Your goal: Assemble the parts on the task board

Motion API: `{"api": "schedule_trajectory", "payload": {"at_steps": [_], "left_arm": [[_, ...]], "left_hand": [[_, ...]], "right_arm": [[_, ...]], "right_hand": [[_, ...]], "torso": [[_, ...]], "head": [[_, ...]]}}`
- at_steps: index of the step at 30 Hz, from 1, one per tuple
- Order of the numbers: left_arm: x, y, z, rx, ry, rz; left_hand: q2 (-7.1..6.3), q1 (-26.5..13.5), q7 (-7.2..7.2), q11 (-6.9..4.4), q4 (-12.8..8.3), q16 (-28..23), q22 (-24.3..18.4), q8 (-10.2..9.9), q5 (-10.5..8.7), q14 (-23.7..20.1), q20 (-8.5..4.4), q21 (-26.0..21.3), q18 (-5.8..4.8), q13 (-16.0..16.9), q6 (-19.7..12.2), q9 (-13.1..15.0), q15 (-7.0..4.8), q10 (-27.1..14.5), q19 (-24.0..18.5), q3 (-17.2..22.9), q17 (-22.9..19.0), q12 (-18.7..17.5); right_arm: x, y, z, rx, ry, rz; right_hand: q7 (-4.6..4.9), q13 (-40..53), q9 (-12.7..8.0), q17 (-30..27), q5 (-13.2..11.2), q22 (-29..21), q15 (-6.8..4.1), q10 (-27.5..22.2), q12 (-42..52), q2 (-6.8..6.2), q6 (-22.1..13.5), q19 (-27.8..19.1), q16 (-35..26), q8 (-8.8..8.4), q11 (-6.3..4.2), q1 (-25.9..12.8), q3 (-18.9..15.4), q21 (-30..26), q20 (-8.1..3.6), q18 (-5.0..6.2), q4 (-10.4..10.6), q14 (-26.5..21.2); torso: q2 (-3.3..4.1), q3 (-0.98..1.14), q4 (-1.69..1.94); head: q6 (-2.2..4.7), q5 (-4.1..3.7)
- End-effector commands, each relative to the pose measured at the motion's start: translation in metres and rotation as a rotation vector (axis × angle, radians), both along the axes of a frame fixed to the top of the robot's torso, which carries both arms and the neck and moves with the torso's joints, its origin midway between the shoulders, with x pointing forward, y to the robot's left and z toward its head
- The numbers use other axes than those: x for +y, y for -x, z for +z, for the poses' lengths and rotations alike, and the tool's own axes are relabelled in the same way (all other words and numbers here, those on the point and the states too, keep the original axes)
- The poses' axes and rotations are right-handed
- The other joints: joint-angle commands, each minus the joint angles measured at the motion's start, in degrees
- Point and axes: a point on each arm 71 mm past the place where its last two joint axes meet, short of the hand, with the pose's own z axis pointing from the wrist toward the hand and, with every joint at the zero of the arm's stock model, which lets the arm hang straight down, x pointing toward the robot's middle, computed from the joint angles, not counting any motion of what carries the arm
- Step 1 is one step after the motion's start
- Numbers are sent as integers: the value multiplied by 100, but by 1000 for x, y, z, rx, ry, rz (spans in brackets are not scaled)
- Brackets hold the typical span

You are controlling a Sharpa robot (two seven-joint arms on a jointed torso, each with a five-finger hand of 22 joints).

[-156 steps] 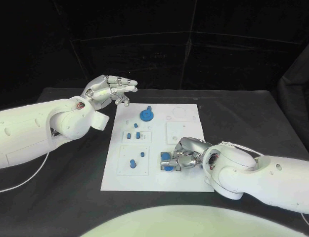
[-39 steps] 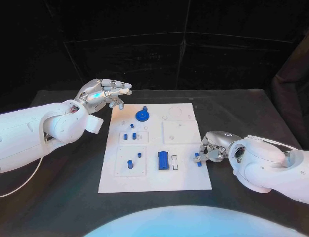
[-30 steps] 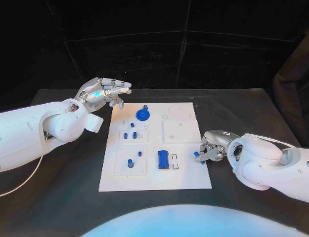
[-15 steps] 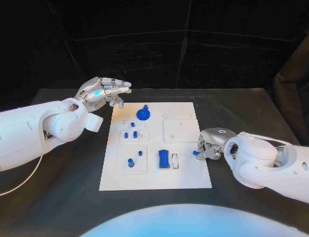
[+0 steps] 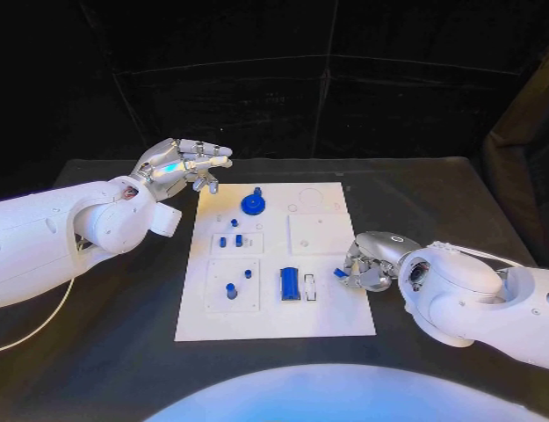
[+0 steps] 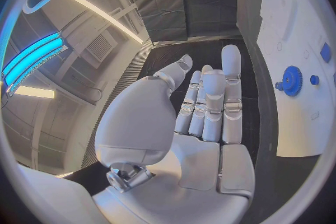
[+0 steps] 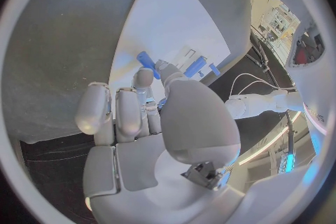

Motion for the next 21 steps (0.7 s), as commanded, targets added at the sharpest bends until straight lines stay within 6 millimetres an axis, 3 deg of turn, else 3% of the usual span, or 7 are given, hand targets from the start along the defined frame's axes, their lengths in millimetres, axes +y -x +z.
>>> {"api": "schedule_trajectory", "payload": {"at_steps": [1, 10, 14, 21], "left_arm": [[-1, 0, 1, 0, 10, -10], [-1, 1, 1, 2, 9, -9], [-1, 1, 2, 2, 9, -10], [-1, 2, 2, 2, 9, -10]], "left_hand": [[53, -22, -13, 1, 11, 14, -6, 0, -14, -14, 41, -27, 72, -4, -38, 1, 21, -35, 8, -37, -6, 28], [56, -21, -12, 2, 13, 19, -10, 1, -14, -14, 42, -31, 72, -5, -41, 1, 22, -40, 10, -49, -3, 33], [56, -21, -12, 2, 13, 19, -10, 1, -14, -14, 42, -31, 72, -5, -41, 1, 22, -40, 10, -49, -3, 33], [56, -21, -12, 2, 13, 19, -10, 1, -14, -14, 42, -31, 72, -5, -41, 1, 22, -40, 10, -49, -3, 33]], "right_arm": [[3, 1, 3, 7, -123, -42], [11, 1, 0, 61, -196, -67], [15, 0, -6, 126, -209, -88], [25, -3, -13, 196, -222, -103]], "right_hand": [[-6, 25, 12, 21, 63, 33, -40, 64, 36, -131, 63, 41, 26, -62, 10, -103, 246, 49, 6, -45, 67, 191], [-28, 125, 62, 127, 300, 152, -52, 161, 157, -351, 175, 94, 103, -74, -7, -350, 592, 105, -6, -64, 172, 214], [-35, 140, 77, 157, 378, 181, -56, 178, 176, -366, 200, 105, 125, -68, -10, -401, 618, 119, -9, -69, 191, 220], [-54, 216, 112, 244, 497, 220, -66, 237, 272, -366, 254, 120, 190, -50, -25, -523, 633, 138, -17, -75, 242, 237]], "torso": [[8, -2, 5], [5, -5, 1], [8, -11, 11], [7, 0, 7]], "head": [[-19, 13], [-48, 18], [-58, 17], [-65, 30]]}}
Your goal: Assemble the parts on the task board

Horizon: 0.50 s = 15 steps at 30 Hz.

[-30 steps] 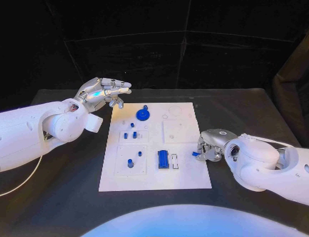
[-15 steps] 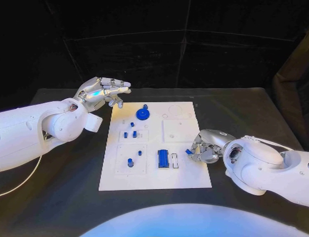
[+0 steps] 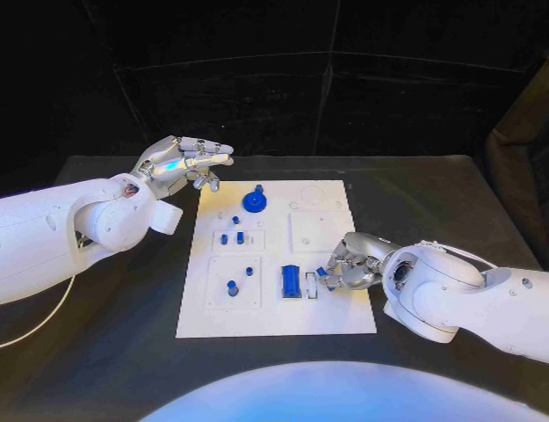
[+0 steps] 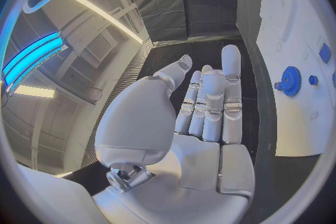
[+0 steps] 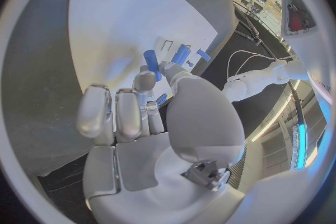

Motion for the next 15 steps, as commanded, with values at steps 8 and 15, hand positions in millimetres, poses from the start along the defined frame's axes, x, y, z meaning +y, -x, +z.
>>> {"api": "schedule_trajectory", "payload": {"at_steps": [8, 15], "left_arm": [[-1, 1, 2, 0, 9, -8], [-1, 1, 2, 2, 8, -10]], "left_hand": [[56, -21, -12, 2, -10, 19, -6, 1, -14, -14, 42, -31, 72, -5, -41, 1, 22, -40, 10, -27, -3, 33], [59, -20, -8, 3, -8, 20, -9, 2, -14, -15, 42, -34, 73, -5, -44, 1, 22, -44, 12, -39, -8, 39]], "right_arm": [[9, 0, -7, 99, -25, -19], [14, 0, -7, 101, -35, -13]], "right_hand": [[-16, 120, 49, 117, 124, 105, -55, 109, 152, 35, 111, 92, 116, 26, -15, -234, 32, 82, -9, -88, 112, 270], [-26, 152, 61, 139, 145, 124, -60, 125, 189, 40, 129, 99, 132, 35, -22, -261, 35, 91, -13, -91, 123, 274]], "torso": [[-2, 12, -11], [-4, 13, -10]], "head": [[-21, 19], [-29, 22]]}}
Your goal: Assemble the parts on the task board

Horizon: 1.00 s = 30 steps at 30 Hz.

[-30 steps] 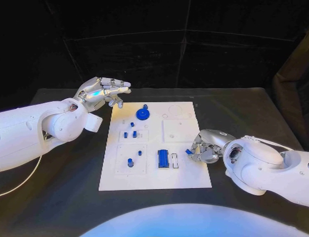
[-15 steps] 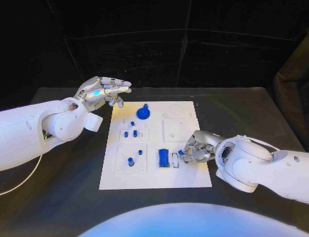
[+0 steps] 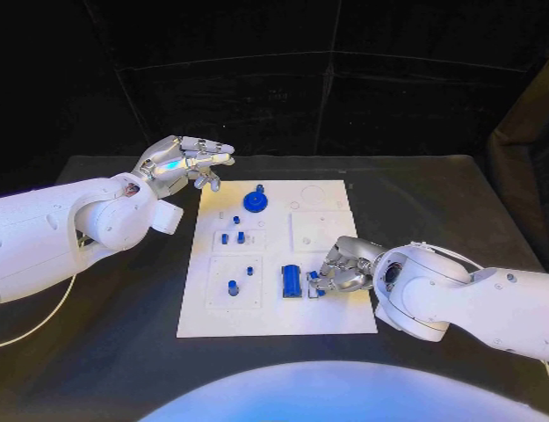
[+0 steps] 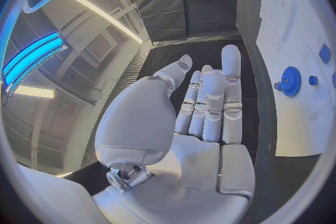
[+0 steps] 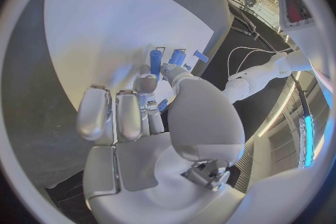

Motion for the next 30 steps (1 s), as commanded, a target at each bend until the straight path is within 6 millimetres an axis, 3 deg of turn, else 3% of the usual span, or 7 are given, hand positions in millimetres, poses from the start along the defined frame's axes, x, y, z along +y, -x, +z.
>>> {"api": "schedule_trajectory", "payload": {"at_steps": [1, 13, 26, 30], "left_arm": [[-1, 0, 1, 0, 9, -10], [-1, 0, 1, 2, 9, -12], [-2, 0, 1, 3, 10, -16], [-2, 0, 1, 3, 10, -16]], "left_hand": [[59, -20, -8, 3, -8, 20, -10, 2, -14, -15, 42, -35, 73, -5, -44, 1, 22, -44, 12, -39, -9, 39], [59, -20, -8, 3, -8, 20, -10, 2, -14, -15, 42, -35, 73, -5, -44, 1, 22, -44, 12, -39, -9, 39], [60, -24, -4, 7, -3, 16, -13, 1, -14, -20, 43, -38, 72, -5, -51, 0, 24, -52, 14, -54, -22, 43], [60, -24, -4, 7, -3, 16, -13, 1, -14, -20, 43, -38, 72, -5, -51, 0, 24, -52, 14, -54, -22, 43]], "right_arm": [[2, 1, -1, 26, -3, 0], [5, 0, -2, 27, 9, 11], [5, -4, -3, -1, 23, 8], [6, -4, -3, -5, 24, 13]], "right_hand": [[-1, 20, 18, 11, 34, 17, -43, 52, 44, -7, 42, 38, 24, 28, -12, -74, 7, 31, 7, -91, 48, 254], [-10, 68, 51, 41, 14, 36, -50, 83, 86, -14, 69, 43, 47, 35, -19, -251, -34, 42, -3, -94, 136, 255], [26, 12, 102, -96, -558, -58, -20, 25, -61, -130, 27, -9, -64, -9, 20, -745, -601, 1, 19, -77, 389, 211], [26, 10, 123, -121, -839, -84, -16, 0, -93, -123, 11, -23, -90, -24, 24, -784, -861, -15, 25, -71, 430, 206]], "torso": [[-2, 0, -1], [-1, -5, 5], [5, -1, 3], [-3, -4, -2]], "head": [[0, 3], [-5, 7], [-3, 16], [-15, 14]]}}
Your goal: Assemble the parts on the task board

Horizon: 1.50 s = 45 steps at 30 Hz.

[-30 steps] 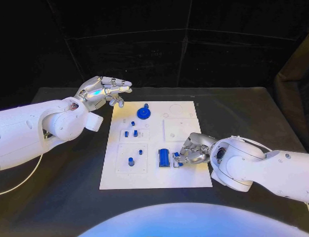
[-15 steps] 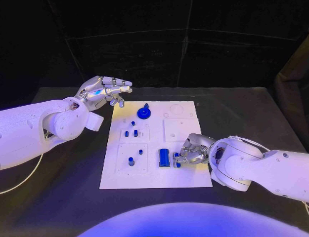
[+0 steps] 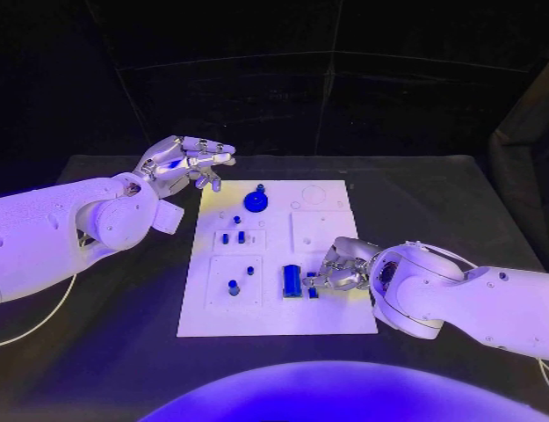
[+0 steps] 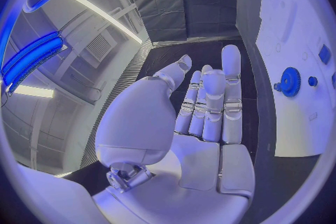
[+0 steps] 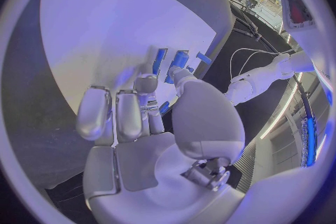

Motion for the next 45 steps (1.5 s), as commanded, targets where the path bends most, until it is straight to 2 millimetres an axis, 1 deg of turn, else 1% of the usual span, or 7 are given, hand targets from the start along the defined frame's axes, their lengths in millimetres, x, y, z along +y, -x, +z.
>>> {"api": "schedule_trajectory", "payload": {"at_steps": [1, 17, 21, 25, 29, 37, 45], "left_arm": [[-1, 0, 2, -1, 10, -12], [0, 0, 1, -3, 10, -8], [0, -2, 2, -11, 11, 0], [6, -5, 2, -35, 7, 33], [13, -9, 2, -51, 2, 70], [26, -16, 1, -26, 62, 154], [34, -28, 0, -38, 86, 235]], "left_hand": [[37, -1, -4, 7, -2, 16, -9, 1, -14, -20, 43, -38, 72, -5, -51, 0, 24, -52, 14, -21, -5, 20], [38, 0, -1, 9, -1, 15, -12, -1, -14, -22, 44, -42, 72, -6, -58, -1, 26, -60, 15, -30, -10, 22], [38, -1, -1, 10, 0, 2, -13, -2, -14, -31, 45, -43, 72, -6, -60, -1, 27, -62, 15, -35, -35, 24], [42, -2, -4, 10, 4, -85, -20, -1, -14, -95, 47, -55, 71, -6, -64, -1, 29, -69, 8, -49, -191, 30], [81, 17, -21, 7, 21, -484, -112, 27, -13, -427, 57, -214, 72, -5, -52, 5, 37, -92, -130, -126, -696, 81], [139, 34, -11, 138, 80, -2574, -917, 52, -7, -1923, 311, -1588, -66, -92, 1, -8, 372, -249, -1590, -185, -1732, -61], [157, 59, 36, 290, 125, -4107, -1784, -149, -21, -2170, 735, -2760, -34, -95, -96, -16, 705, -342, -2579, -253, -2551, -512]], "right_arm": [[2, 0, 1, -16, 5, 15], [-12, 2, 8, -44, -83, 18], [-26, -1, 7, 13, -207, -35], [-37, -26, 19, -20, -472, -84], [-49, -51, 31, -74, -716, -154], [-67, -105, 44, -191, -946, -245], [-75, -148, 42, -286, -988, -294]], "right_hand": [[28, -6, 12, -5, -86, -7, -17, -38, -19, 25, -29, -23, -25, -34, 4, -48, -94, -37, 26, -71, 11, 207], [105, -256, 4, -205, 139, -222, 23, -231, -420, 130, -260, -128, -189, -177, 61, 302, -390, -141, 50, -35, -140, 164], [309, -1178, -162, -1614, -530, -1531, 184, -929, -1672, -93, -764, -760, -1394, -438, 269, 287, -869, -837, 193, 180, -73, -232], [468, -1974, -347, -3404, -677, -3565, 315, -1222, -2438, 146, -906, -1601, -3301, -429, 416, 751, -1185, -2309, 361, 473, -141, -704], [546, -2548, -458, -3731, -574, -3886, 426, -1450, -2958, 523, -947, -1744, -3920, -443, 508, 1456, -930, -2846, 429, 462, -476, -895], [745, -4013, -904, -4992, -774, -5020, 1018, -1782, -3939, 640, -1136, -2760, -6100, -664, 858, 1884, -825, -4850, 972, 425, -910, -2352], [764, -5165, -1476, -6033, -802, -5704, 1075, -1529, -4344, 902, -1090, -2290, -6931, -665, 920, 1702, -878, -5926, 1102, 481, -1400, -1895]], "torso": [[-3, 1, -3], [-20, 0, -2], [-38, -11, 3], [-81, -26, 25], [-128, -47, 41], [-184, -80, 7], [-202, -86, 47]], "head": [[-15, 1], [17, -22], [81, -30], [133, -34], [201, -77], [378, -110], [561, -171]]}}
